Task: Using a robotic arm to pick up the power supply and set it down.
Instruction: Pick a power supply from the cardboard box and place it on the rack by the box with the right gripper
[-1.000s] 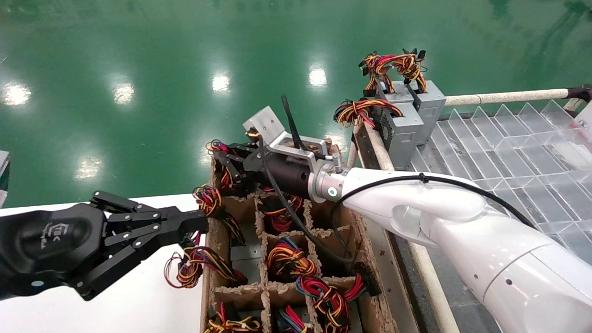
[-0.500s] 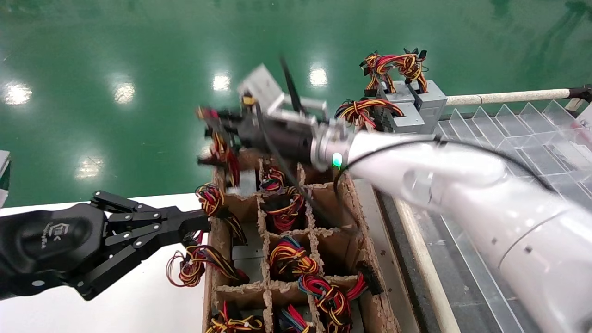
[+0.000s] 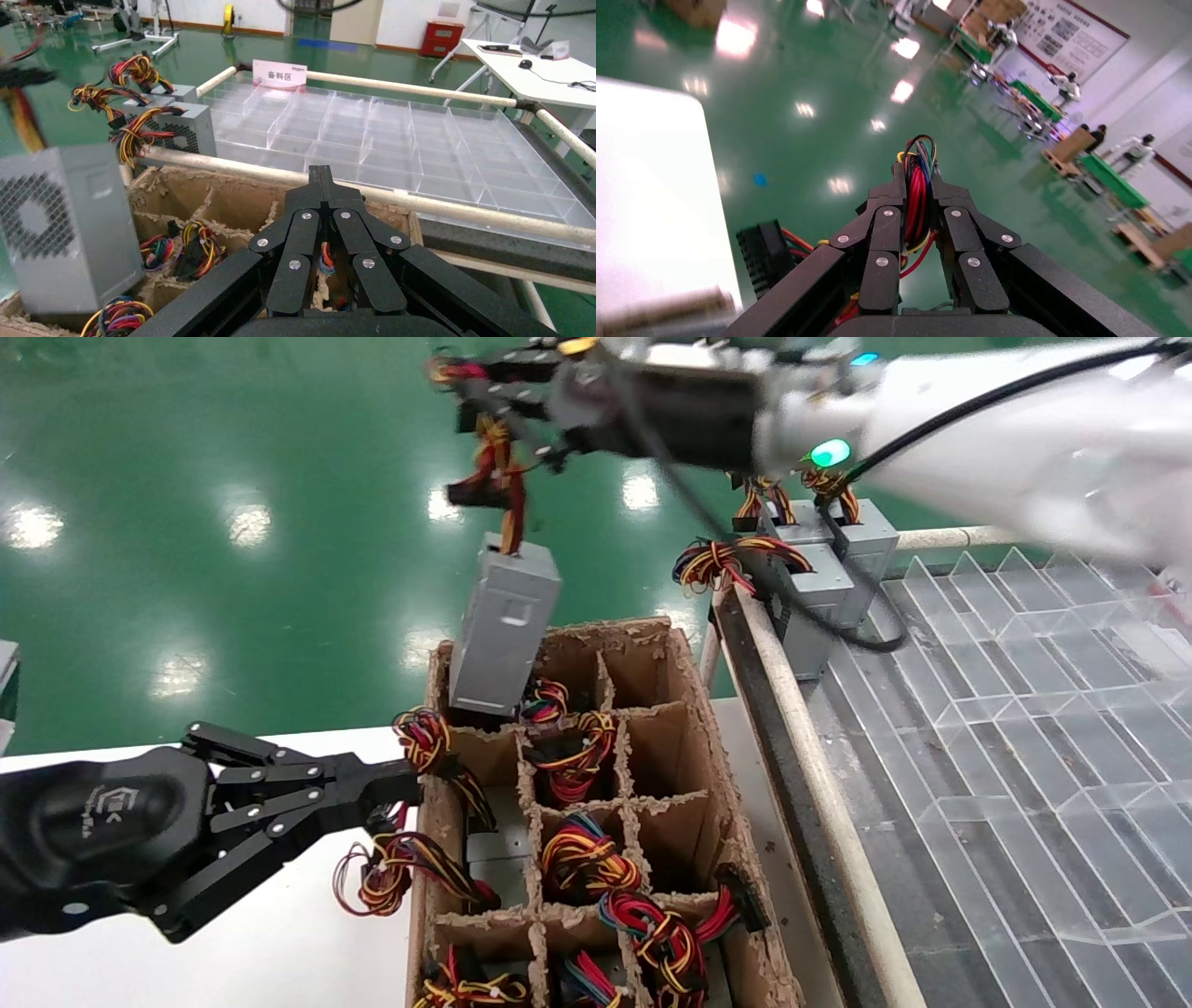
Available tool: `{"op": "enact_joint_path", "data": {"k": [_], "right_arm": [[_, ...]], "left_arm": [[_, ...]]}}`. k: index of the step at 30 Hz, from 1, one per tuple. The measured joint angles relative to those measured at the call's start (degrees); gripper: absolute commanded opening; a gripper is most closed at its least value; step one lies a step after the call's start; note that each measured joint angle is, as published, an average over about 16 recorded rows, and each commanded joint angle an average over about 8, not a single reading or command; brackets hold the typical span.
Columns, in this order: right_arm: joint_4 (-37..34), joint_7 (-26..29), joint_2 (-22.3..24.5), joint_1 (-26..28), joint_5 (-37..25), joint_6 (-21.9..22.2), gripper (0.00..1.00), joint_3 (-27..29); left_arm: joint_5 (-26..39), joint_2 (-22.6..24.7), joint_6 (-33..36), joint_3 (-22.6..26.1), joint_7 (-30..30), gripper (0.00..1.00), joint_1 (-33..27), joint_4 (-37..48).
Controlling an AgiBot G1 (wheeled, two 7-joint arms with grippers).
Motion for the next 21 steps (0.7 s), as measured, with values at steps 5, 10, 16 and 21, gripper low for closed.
{"op": "enact_joint_path", "data": {"k": [5, 10, 16, 21], "right_arm": [[2.3, 1.8, 4.4, 4.8, -2.3, -0.9, 0.0, -0.7], [3.7, 3.2, 7.9, 9.6, -5.4, -0.2, 0.0, -1.6], [4.8, 4.3, 11.7, 14.5, -10.2, 2.8, 0.0, -2.9], [5.6, 6.1, 15.4, 17.3, -14.0, 5.8, 0.0, -4.3]], "left_arm": [[0.0, 0.0, 0.0, 0.0, 0.0, 0.0, 0.0, 0.0], [0.0, 0.0, 0.0, 0.0, 0.0, 0.0, 0.0, 0.0], [0.0, 0.0, 0.0, 0.0, 0.0, 0.0, 0.0, 0.0], [0.0, 0.0, 0.0, 0.0, 0.0, 0.0, 0.0, 0.0]]}}
